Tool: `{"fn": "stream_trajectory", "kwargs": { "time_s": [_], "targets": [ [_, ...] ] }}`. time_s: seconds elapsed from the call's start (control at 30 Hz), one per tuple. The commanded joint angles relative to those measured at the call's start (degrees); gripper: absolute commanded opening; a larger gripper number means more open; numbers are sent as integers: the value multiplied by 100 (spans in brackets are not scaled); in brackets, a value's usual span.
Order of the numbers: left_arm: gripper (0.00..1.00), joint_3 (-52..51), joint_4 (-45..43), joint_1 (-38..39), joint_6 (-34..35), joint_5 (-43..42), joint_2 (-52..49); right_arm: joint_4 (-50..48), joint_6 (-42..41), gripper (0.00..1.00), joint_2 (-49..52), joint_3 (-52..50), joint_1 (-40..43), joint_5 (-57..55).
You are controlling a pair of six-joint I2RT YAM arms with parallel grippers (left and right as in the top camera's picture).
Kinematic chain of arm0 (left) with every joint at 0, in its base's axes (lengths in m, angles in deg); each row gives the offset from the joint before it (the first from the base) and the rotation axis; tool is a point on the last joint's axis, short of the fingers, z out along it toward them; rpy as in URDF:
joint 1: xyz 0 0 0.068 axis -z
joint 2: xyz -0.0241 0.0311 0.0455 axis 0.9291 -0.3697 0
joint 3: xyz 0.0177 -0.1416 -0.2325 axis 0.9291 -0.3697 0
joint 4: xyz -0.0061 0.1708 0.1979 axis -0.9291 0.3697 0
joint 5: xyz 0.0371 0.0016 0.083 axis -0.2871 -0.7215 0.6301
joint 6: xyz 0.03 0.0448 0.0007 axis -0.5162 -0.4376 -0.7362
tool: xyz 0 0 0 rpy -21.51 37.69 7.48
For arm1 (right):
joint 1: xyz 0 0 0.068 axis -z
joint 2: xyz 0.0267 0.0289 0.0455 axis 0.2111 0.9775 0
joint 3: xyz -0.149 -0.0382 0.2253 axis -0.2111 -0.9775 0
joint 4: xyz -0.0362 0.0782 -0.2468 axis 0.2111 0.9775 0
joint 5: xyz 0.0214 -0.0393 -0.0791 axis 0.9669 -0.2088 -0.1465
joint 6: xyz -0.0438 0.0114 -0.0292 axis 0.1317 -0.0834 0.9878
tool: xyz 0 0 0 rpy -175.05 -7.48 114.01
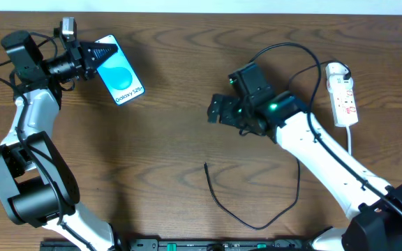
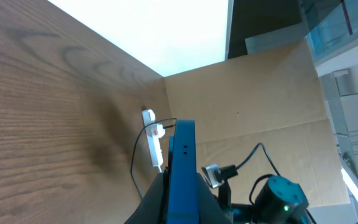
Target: Plug charger to phone and switch on socket
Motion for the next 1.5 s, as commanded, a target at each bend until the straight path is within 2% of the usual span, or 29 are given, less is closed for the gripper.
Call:
{"fn": "stream_trajectory", "kwargs": {
  "time_s": [0.0,0.2,0.5,0.73,1.1,1.47],
  "targets": [
    [7,-35,-26,-15,-39,-133,210,-4,173,99,37,22,-247,-328],
    [7,-37,-28,-15,-63,-66,210,37,267,96,243,-125,-643,-658],
    [8,-37,-28,-15,-83,-48,210,68,264,90,1141,-125,-970,-664],
    [7,-37,-28,-15,-83,-17,210,393,262,90,1311,-127,-1099,-660],
    [7,-37,-26,-15,-81,35,210,533,155,93,1364,-179,-1744,-824],
    [8,-37,-26,-13,-81,35,210,649,94,89,1641,-275,-1805,-638]
  ]
}}
